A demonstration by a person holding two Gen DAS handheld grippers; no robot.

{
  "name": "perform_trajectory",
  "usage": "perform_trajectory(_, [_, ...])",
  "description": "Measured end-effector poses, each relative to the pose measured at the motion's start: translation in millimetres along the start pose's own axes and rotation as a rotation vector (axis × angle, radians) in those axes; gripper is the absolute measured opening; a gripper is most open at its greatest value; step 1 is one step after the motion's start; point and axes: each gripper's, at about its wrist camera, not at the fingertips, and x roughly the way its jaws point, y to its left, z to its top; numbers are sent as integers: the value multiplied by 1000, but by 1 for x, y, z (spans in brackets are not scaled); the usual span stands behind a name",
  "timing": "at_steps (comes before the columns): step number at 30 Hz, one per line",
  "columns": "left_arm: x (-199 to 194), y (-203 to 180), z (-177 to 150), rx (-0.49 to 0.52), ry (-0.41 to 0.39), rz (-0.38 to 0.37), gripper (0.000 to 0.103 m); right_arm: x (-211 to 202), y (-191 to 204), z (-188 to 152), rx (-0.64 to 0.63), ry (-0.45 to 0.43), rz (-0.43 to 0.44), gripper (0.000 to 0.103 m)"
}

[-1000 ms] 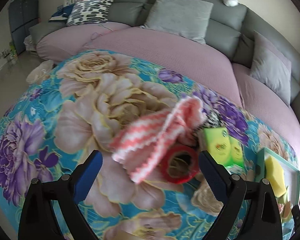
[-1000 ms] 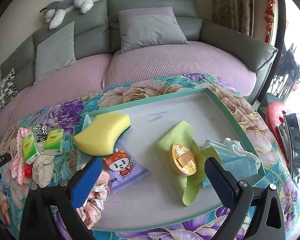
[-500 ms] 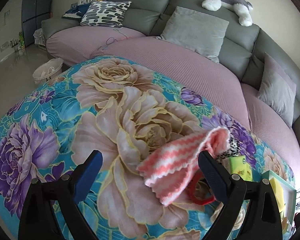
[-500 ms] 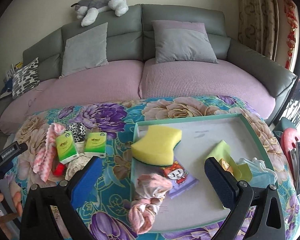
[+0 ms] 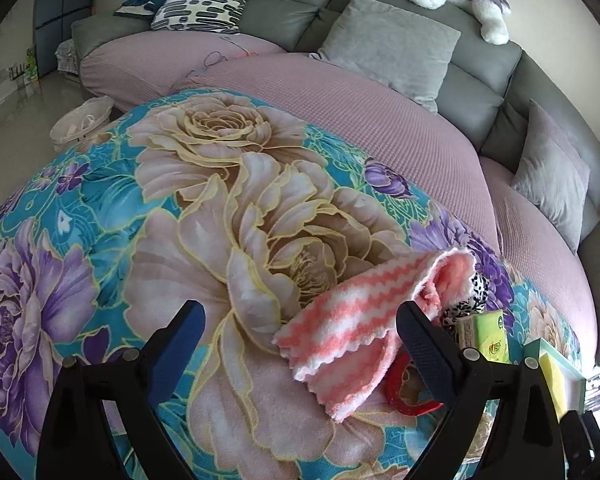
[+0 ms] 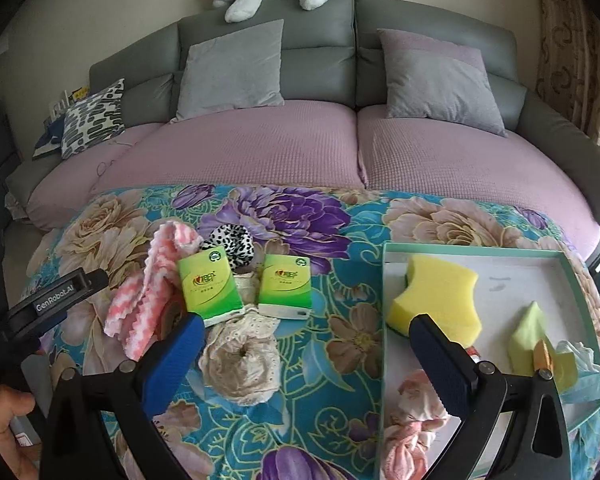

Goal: Organize soft objects
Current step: 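Grasp the striped towel with the left tool while the right tool grasps a tissue pack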

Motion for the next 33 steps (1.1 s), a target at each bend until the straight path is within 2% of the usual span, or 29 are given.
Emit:
perform_trajectory(9, [13,-11,5,25,26,-48,97,41,46,8,-132,47,55,103])
perform_trajectory(18, [29,-12,11,-3,70,-89,97,75,55,13,-129,99,91,102])
perform_trajectory(23, [38,-12,14,-42,96,-148,96,83,56,14,-136,108,94,92])
perform_trajectory(30, [46,-29,11,1,106,-193,96,89,57,13,-138,115,103,73])
perform_trajectory(33, [52,-35,8,6,123,-223,86,90,55,13,-130,116,112,61])
